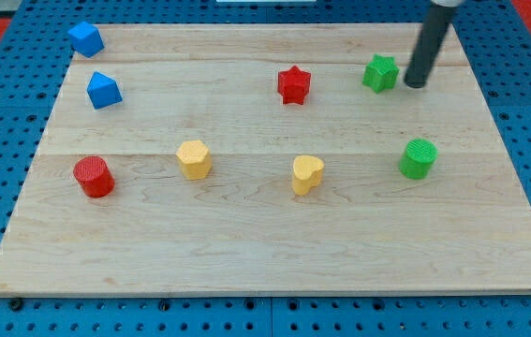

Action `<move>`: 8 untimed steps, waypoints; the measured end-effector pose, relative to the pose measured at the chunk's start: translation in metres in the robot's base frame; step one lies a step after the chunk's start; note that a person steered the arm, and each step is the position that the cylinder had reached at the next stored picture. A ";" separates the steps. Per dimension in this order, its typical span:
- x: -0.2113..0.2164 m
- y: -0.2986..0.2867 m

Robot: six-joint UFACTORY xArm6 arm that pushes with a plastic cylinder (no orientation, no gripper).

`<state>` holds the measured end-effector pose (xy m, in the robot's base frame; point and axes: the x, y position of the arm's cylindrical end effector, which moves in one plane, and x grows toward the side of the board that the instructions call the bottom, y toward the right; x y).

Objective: Move the green star towards the top center of the board

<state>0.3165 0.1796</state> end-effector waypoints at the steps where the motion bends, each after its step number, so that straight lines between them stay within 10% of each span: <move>1: -0.035 -0.050; 8: -0.030 -0.162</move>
<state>0.2866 0.0180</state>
